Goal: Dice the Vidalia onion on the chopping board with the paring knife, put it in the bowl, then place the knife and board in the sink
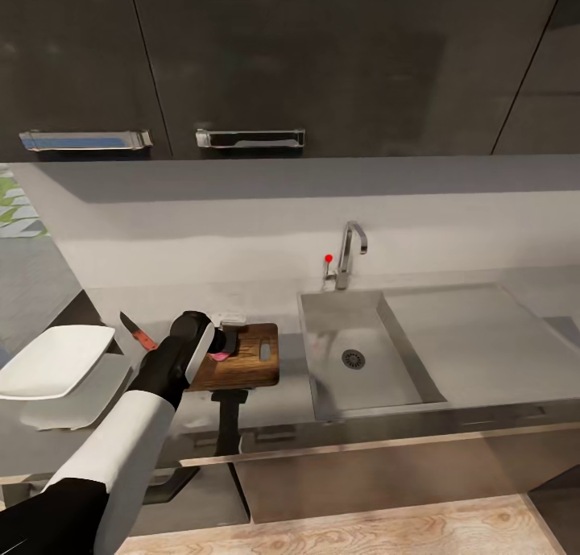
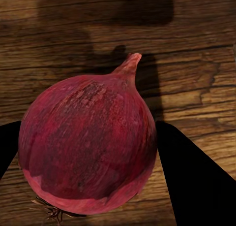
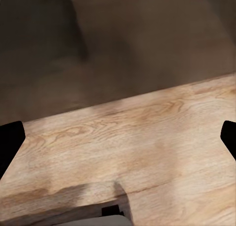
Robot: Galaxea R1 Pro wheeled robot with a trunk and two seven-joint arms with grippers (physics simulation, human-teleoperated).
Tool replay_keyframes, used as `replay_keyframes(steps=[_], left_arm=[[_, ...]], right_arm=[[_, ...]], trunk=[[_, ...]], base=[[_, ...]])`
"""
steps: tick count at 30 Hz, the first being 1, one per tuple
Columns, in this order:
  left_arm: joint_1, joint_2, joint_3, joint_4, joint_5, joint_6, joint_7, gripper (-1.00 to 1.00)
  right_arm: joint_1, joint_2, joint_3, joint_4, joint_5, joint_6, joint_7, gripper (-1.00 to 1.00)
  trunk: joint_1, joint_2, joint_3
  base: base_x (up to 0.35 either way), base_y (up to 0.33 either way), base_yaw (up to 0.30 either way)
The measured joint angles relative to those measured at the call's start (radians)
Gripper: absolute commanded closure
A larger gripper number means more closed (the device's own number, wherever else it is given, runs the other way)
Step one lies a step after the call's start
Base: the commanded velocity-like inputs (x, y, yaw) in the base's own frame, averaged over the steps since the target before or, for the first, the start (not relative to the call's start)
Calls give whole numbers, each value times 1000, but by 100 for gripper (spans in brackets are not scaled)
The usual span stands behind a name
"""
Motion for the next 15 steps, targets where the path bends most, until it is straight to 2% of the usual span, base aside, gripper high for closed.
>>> replay_keyframes(steps=[4, 5, 15], left_arm=[[0, 0, 0, 0, 0, -1, 0, 100], [0, 0, 0, 0, 0, -1, 0, -100], [0, 0, 0, 8, -2, 0, -2, -100]], right_arm=[[0, 0, 0, 0, 0, 1, 0, -100], [0, 0, 0, 0, 0, 1, 0, -100], [0, 0, 0, 0, 0, 1, 0, -100]], trunk=[[0, 0, 0], [0, 0, 0], [0, 0, 0]], base=[[0, 0, 0], [0, 0, 0], [0, 0, 0]])
